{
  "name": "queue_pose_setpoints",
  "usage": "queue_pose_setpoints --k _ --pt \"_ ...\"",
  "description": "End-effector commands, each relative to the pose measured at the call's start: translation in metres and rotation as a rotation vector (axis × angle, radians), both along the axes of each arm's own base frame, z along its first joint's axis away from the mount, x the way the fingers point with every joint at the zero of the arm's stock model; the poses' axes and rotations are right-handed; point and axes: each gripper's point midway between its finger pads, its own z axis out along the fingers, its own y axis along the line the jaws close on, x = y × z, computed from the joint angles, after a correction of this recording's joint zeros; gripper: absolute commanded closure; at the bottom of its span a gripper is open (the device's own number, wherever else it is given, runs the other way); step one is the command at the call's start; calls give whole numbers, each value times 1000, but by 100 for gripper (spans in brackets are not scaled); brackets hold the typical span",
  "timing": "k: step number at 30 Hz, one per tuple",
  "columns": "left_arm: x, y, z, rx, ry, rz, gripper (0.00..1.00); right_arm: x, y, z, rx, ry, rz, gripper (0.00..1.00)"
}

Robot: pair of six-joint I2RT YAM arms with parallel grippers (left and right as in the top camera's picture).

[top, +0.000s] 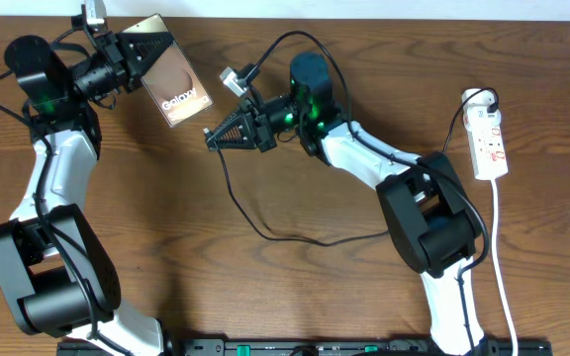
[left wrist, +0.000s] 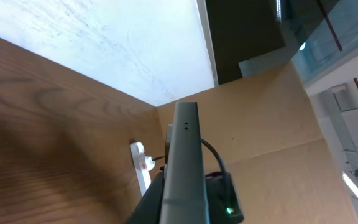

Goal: Plug charger to phone and switch on socket
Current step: 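Push the connector into the phone's bottom port with the right gripper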

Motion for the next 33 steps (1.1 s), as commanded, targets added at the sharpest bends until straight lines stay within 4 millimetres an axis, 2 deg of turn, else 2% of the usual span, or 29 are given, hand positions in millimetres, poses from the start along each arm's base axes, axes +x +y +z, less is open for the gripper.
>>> queue_pose_setpoints --k 1,13,19,33 --pt "-5 -2 11 17 -45 -16 93 -11 7 5 21 -32 29 99" --pt "-7 -3 11 28 -59 -28 93 -11 8 9 31 -39 23 99" --pt "-10 -6 11 29 -59 -50 92 0 8 14 27 -7 -32 99" --pt "-11 -13 11 45 -86 -70 93 5 8 15 10 40 -58 99"
